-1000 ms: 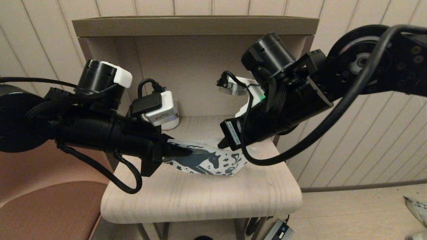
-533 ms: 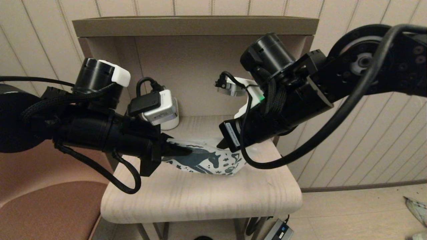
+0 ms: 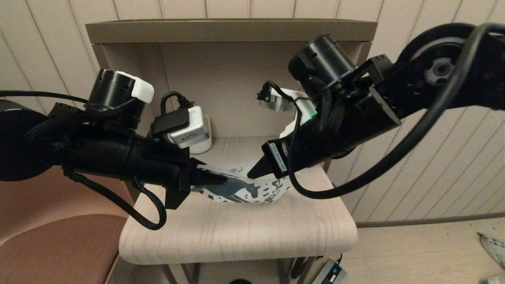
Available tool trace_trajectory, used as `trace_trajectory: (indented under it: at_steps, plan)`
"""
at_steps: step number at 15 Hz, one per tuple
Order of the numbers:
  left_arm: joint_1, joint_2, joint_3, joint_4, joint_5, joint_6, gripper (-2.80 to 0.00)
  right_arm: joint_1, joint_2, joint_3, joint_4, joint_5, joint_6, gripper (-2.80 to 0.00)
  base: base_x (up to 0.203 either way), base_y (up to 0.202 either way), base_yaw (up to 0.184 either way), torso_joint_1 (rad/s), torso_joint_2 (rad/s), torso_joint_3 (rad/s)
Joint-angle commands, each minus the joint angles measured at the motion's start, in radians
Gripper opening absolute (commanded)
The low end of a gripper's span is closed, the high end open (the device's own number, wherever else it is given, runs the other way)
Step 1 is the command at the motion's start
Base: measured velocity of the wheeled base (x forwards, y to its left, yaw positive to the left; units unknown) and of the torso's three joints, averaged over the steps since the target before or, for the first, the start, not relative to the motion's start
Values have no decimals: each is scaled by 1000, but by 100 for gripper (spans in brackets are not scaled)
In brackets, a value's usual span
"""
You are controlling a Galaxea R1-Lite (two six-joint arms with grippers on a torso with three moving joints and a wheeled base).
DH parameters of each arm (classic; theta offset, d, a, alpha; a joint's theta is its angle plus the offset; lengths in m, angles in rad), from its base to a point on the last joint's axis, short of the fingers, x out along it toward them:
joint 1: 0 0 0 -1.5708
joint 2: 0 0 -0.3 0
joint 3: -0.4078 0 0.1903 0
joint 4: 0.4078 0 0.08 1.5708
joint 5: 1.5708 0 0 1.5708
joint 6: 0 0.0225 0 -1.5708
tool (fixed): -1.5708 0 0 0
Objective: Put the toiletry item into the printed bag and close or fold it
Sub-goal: Place the toothpaste in the storage bag, then hand it to the other hand
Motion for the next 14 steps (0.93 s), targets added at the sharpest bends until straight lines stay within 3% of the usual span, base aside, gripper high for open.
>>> trace_trajectory:
  at_steps: [1,8,10,13,14]
  plan:
    - [10,13,2,1,-5,2,-280,0,-35,-1,5,2,0,0,0,0,0,0,0,0]
    - [61,26,30,4,-31,-14,-280,2,-189,30,8,1,4,0,0,0,0,0,0,0]
    - [84,27,23,4,-92,-104,-280,-32,-233,80,5,-1,2,0,0,0,0,0,0,0]
    - [119,23,-9,-2,-145,-294,-280,-93,-293,165,1,4,-23,0,0,0,0,0,0,0]
    - [130,21,-16,-7,-153,-334,-280,-110,-312,202,-1,5,-39,-280,0,0,0,0,0,0]
